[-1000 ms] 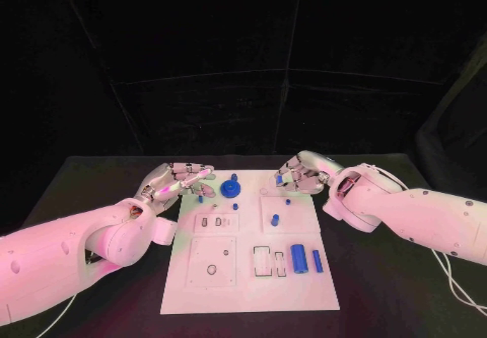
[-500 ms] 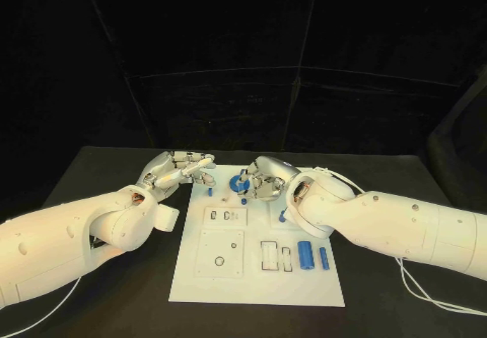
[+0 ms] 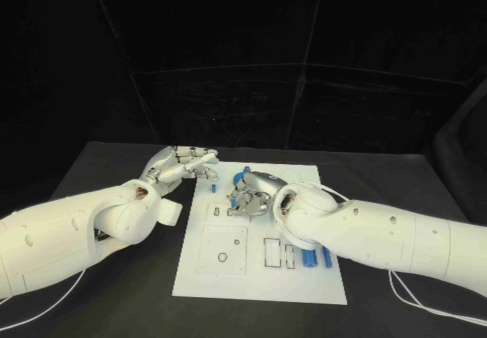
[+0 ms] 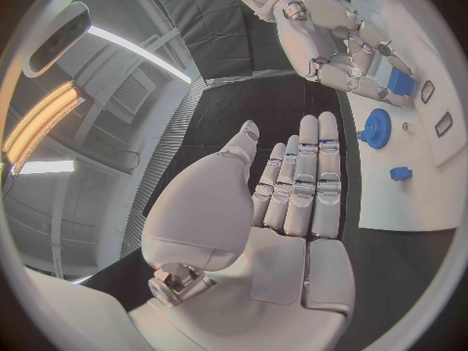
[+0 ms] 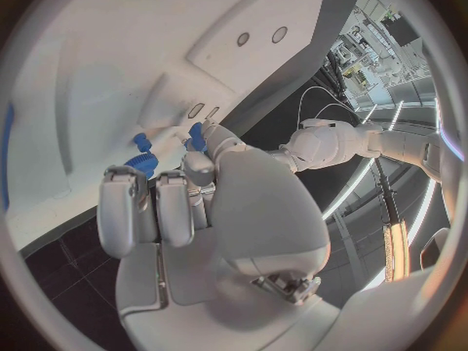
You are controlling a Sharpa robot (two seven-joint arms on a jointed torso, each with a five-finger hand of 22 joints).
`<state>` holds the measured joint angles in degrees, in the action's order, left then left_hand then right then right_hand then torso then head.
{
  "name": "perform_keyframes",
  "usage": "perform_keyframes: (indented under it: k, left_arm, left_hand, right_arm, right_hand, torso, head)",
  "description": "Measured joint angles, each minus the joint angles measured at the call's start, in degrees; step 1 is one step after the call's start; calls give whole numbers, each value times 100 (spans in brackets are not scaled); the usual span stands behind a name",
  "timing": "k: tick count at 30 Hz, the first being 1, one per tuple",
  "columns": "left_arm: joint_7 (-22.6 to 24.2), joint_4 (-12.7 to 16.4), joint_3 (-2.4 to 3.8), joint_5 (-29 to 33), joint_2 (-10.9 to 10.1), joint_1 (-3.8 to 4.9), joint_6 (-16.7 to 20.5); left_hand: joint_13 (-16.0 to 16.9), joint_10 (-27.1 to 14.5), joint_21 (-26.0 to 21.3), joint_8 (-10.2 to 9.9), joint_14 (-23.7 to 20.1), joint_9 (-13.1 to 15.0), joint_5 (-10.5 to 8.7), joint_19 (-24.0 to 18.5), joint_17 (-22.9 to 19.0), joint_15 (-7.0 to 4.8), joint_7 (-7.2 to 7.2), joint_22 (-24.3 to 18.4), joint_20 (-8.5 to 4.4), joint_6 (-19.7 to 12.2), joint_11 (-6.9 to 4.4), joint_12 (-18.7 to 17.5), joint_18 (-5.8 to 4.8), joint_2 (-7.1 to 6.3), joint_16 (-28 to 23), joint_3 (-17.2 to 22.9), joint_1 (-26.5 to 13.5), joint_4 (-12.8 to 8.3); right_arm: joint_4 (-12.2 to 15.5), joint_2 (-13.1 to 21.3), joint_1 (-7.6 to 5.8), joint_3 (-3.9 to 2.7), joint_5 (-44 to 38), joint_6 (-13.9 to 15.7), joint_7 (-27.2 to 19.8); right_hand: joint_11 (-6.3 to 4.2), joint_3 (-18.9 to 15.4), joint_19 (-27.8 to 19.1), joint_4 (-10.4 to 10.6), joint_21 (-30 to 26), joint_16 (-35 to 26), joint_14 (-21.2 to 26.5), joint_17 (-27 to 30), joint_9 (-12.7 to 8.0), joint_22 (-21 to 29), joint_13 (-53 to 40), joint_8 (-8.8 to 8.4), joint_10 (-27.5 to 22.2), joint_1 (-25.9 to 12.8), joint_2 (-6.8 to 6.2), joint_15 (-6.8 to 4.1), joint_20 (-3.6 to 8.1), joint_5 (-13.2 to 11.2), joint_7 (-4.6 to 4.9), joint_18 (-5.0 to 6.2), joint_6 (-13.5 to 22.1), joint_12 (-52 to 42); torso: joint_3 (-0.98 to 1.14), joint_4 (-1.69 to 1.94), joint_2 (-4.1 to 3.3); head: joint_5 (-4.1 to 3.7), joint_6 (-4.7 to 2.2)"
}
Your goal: Assemble the parts on the task board
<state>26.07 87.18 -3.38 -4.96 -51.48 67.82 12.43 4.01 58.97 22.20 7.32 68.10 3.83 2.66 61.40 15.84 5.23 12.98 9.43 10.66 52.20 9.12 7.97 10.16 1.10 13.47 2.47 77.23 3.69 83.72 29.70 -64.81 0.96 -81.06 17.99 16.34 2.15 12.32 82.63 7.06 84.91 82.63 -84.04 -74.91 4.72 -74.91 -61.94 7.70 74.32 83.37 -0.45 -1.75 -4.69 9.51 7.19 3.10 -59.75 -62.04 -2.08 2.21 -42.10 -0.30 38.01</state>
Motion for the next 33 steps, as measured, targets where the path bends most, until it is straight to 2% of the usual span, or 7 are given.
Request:
perform_keyframes:
  k: [16,33]
  left_arm:
    - [0,-27,0,0,33,1,0]
    - [0,-57,-1,0,47,2,-3]
  left_hand:
    - [0,0,0,0,0,0,0,0,-1,0,0,0,0,0,0,0,0,0,0,0,0,0]
    - [0,0,0,0,0,0,0,0,5,0,0,1,0,0,0,0,0,0,0,0,0,0]
  right_arm:
    - [-56,-54,66,-4,-263,-267,84]
    - [88,94,60,-15,-534,-425,127]
  right_hand:
    - [0,17,0,-18,0,0,0,0,1,0,0,-18,0,-46,-47,0,0,62,-5,0,12,0]
    - [0,16,0,-17,0,0,0,1,7,0,-1,-47,0,-84,-84,0,0,87,-7,0,36,0]
  torso:
    - [8,-6,-4]
    - [9,-6,-4]
  head:
    - [14,54]
    - [23,92]
